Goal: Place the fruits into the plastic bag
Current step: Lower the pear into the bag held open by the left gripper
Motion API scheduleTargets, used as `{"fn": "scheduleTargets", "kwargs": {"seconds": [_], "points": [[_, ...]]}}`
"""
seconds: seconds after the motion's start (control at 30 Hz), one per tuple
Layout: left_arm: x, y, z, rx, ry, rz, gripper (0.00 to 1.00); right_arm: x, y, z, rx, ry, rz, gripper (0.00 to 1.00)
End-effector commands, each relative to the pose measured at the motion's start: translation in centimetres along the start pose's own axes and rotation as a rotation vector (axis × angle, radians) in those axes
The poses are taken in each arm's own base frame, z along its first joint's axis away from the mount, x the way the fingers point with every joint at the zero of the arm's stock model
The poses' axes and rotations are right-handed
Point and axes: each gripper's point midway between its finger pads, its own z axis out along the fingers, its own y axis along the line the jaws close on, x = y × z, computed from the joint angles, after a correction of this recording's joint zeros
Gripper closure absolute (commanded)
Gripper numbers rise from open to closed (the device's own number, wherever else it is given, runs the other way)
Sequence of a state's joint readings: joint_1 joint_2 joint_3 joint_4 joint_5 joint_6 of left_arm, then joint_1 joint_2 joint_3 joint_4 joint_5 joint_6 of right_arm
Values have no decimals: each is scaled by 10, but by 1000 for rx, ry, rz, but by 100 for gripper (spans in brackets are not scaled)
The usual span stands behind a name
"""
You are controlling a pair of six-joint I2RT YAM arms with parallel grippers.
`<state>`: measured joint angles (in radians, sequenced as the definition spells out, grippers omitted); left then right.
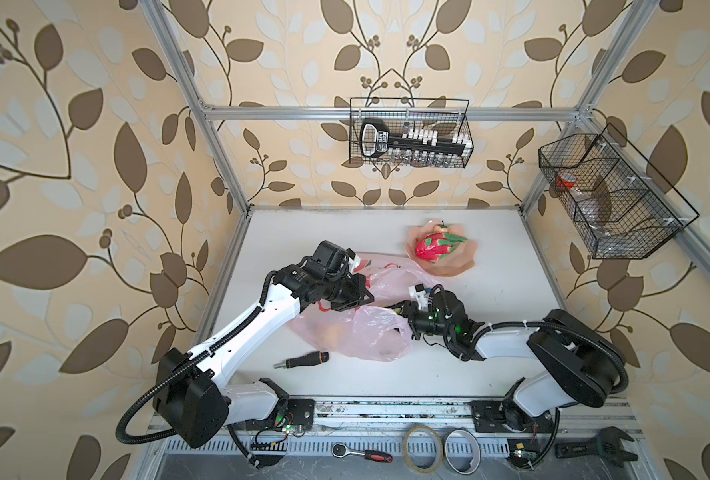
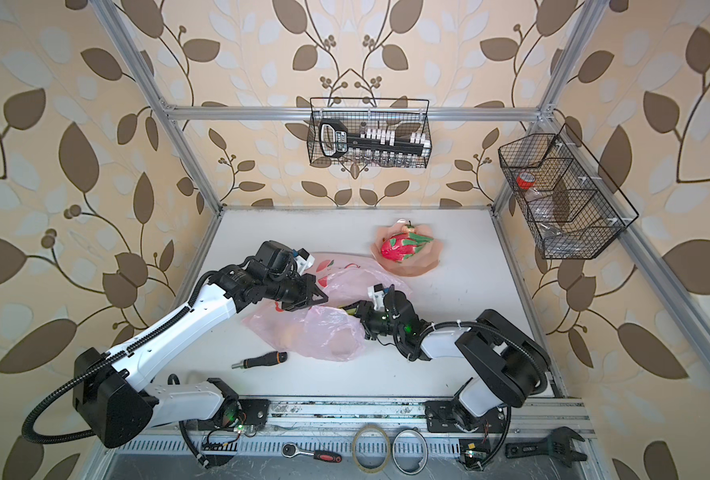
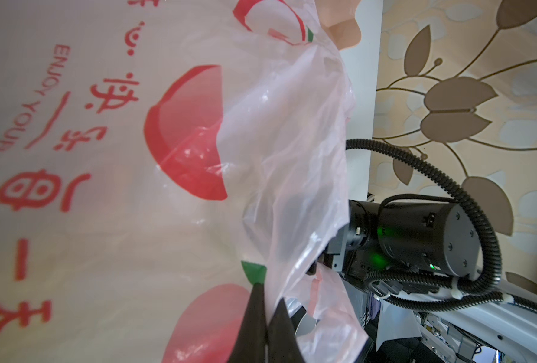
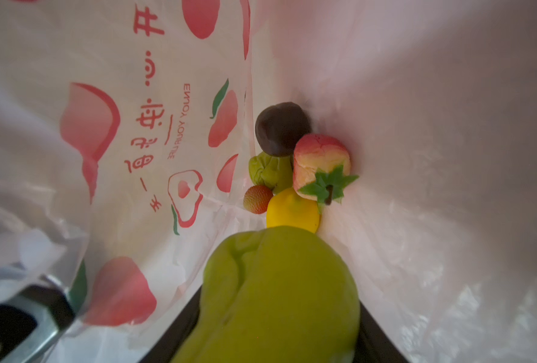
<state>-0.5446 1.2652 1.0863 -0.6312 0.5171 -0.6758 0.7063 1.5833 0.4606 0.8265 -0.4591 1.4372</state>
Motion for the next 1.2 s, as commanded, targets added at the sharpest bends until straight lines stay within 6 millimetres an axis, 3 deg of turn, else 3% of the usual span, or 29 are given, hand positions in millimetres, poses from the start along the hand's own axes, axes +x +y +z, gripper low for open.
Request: {"fn": "scheduleTargets", "kwargs": {"seconds": [0.0,0.23,0.73,0.87,1.17], "points": [[-2,-21,-13,48,-20,57,100,-6,29,15,-98,-8,8,62],[-2,-21,-14,49,-24,61,100,-6,27,51,-76,15,44,59],[-5,-24,-12,58,-23,65,100,-31,16,112,-39,-26,148,57],[-6,-25,-12,58,-21,68,100,-34,16,123,-16,-30,152,49],[-6,-24,-10,55,-20,70,100,-31,20,119,13,-25,125,16]]}}
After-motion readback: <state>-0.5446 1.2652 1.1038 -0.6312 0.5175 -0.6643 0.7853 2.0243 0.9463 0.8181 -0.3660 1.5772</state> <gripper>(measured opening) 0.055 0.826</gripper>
